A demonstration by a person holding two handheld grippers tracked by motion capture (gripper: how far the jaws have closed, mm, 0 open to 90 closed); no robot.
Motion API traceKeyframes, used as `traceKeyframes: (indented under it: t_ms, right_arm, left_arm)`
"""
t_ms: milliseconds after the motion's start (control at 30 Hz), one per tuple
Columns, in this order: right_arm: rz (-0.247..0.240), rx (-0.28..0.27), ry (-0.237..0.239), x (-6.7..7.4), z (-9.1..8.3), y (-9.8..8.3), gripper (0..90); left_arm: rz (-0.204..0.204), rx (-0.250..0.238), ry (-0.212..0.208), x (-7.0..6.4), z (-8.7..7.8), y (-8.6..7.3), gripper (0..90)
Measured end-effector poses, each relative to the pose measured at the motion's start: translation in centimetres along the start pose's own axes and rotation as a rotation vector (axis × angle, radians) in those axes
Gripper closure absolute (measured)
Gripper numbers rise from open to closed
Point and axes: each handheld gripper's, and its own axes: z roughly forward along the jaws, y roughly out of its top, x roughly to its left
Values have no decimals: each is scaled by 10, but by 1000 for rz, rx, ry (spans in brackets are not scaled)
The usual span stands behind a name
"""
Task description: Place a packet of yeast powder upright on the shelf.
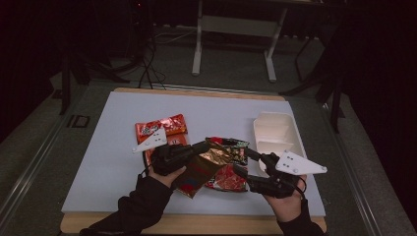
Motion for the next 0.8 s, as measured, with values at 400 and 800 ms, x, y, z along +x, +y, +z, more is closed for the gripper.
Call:
traceKeyframes:
  t_ms: [400,800]
  right_arm:
    - [64,11,85,-9,8,0,649]
    - [46,92,134,-12,9,12,899]
  left_arm:
    - [31,-97,-62,-10,18,-3,899]
    - [33,-71,-60,-5,20,-9,839]
